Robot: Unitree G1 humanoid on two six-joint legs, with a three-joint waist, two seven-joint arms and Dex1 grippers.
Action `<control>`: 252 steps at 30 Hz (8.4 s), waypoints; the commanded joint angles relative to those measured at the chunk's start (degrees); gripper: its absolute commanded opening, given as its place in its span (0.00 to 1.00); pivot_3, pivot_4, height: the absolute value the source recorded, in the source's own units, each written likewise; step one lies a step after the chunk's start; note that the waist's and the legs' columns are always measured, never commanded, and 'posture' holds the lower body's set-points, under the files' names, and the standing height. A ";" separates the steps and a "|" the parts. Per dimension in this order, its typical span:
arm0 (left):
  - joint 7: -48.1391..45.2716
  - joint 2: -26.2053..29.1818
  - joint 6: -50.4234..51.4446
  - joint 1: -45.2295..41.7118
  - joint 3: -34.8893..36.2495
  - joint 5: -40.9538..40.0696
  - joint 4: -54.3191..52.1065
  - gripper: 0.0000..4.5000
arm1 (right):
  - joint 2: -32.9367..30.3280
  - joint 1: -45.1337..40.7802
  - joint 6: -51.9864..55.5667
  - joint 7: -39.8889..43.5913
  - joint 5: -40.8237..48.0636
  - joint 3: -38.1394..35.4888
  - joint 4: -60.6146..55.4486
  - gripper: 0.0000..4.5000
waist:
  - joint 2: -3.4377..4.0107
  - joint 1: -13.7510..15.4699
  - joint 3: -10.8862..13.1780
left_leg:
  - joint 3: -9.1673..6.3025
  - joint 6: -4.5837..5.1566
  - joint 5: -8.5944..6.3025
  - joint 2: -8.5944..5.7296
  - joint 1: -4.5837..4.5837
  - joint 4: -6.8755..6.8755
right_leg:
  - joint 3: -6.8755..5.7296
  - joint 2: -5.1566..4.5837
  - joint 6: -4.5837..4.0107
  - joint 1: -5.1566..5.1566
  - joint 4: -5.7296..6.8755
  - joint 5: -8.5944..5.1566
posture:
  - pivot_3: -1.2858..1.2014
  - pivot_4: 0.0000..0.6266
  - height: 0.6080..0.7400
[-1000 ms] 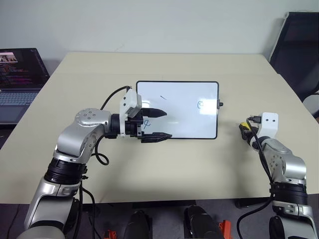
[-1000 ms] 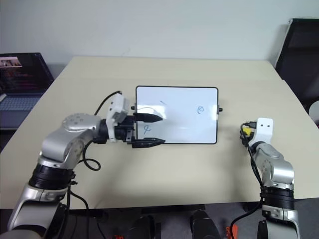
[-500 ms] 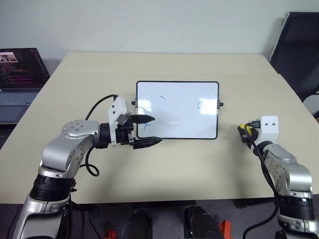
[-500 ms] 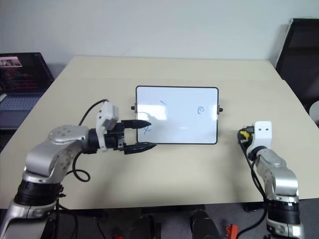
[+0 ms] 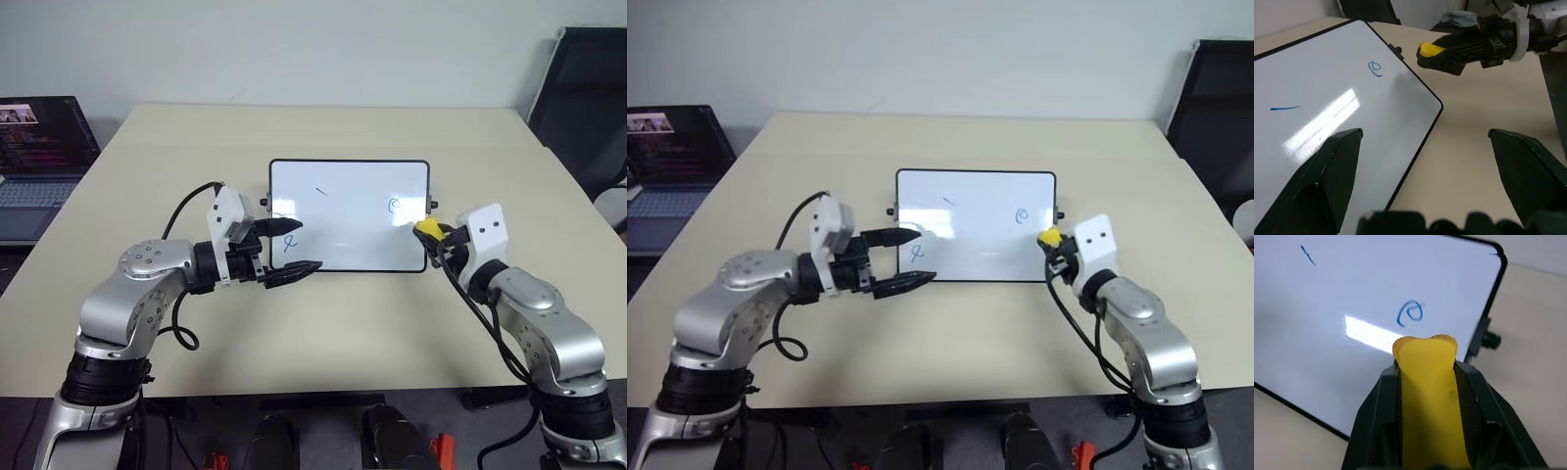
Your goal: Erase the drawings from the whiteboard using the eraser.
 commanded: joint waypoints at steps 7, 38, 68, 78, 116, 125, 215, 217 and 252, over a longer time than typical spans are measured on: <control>-1.32 -0.77 -3.04 -4.12 -1.50 1.51 2.10 1.00 | 2.32 -12.63 -6.55 0.64 -5.70 4.89 11.28 0.25 | 0.00 -0.01 0.00 | -0.02 0.00 0.00 0.00 -0.04 -0.01 | -0.02 0.02 0.01 -0.02 0.00 0.01 | 0.52 0.24 1.00; 0.06 -2.36 -0.80 -5.66 -2.97 1.61 0.82 1.00 | 4.42 -17.31 -14.53 0.56 -19.01 9.09 29.55 0.25 | -0.02 -0.12 -0.01 | -0.08 0.21 0.14 -0.03 -0.01 0.06 | -0.01 0.04 0.03 0.04 0.06 0.18 | 0.52 0.24 1.00; 16.63 -4.00 -3.78 16.58 14.19 2.02 -4.06 1.00 | 4.43 3.75 -12.24 13.91 -1.37 1.46 -2.26 0.25 | -0.06 0.16 -0.01 | -0.11 0.08 0.05 -0.02 -0.07 -0.24 | -0.08 -0.01 -0.01 -0.04 -0.10 0.00 | 0.52 0.24 1.00; 20.48 -5.46 -4.04 16.62 14.62 1.88 -5.54 1.00 | 5.82 4.95 -18.19 12.02 -2.81 2.33 0.31 0.25 | -0.09 0.07 -0.03 | -0.08 0.08 0.05 -0.03 -0.05 -0.01 | -0.05 -0.03 -0.06 -0.01 -0.07 0.03 | 0.52 0.24 1.00; 20.54 -5.29 -2.36 5.97 8.26 3.17 -2.15 1.00 | 17.12 -36.49 -33.37 8.01 -23.35 17.66 54.54 0.25 | -0.07 -0.14 0.00 | -0.13 0.08 0.05 -0.01 -0.08 -0.19 | -0.09 0.04 0.20 -0.04 -0.05 0.18 | 0.52 0.24 1.00; 19.98 -5.56 -2.82 4.56 7.31 3.48 -0.52 1.00 | 14.54 -37.27 -30.33 12.01 -25.01 18.10 54.93 0.25 | -0.07 -0.06 -0.01 | -0.16 0.09 0.06 -0.02 -0.07 -0.09 | -0.10 0.04 0.05 0.00 0.00 0.10 | 0.52 0.24 1.00; 10.39 -1.35 -11.77 25.00 13.84 3.09 -0.37 1.00 | 0.71 3.00 -9.60 20.55 -3.74 14.95 -3.57 0.25 | -0.16 -0.04 -0.01 | -0.17 0.06 0.05 -0.04 0.01 -0.73 | -0.17 -0.04 -0.26 -0.15 -0.23 -0.19 | 0.52 0.24 1.00; 9.98 -1.08 -12.57 25.59 13.94 3.65 0.40 1.00 | 1.42 0.83 -10.17 20.26 -4.56 15.93 -2.04 0.25 | -0.16 -0.06 -0.01 | -0.17 0.06 0.05 -0.04 0.02 -0.66 | -0.16 -0.04 -0.27 -0.14 -0.22 -0.17 | 0.52 0.24 1.00; 7.54 -0.95 -12.41 22.07 10.32 5.23 1.41 1.00 | 16.63 -33.39 -33.03 10.95 -39.11 36.07 47.03 0.25 | -0.18 -0.16 -0.02 | -0.21 0.07 0.07 0.02 0.05 -0.69 | -0.21 0.06 -0.24 -0.18 0.03 -0.12 | 0.52 0.24 1.00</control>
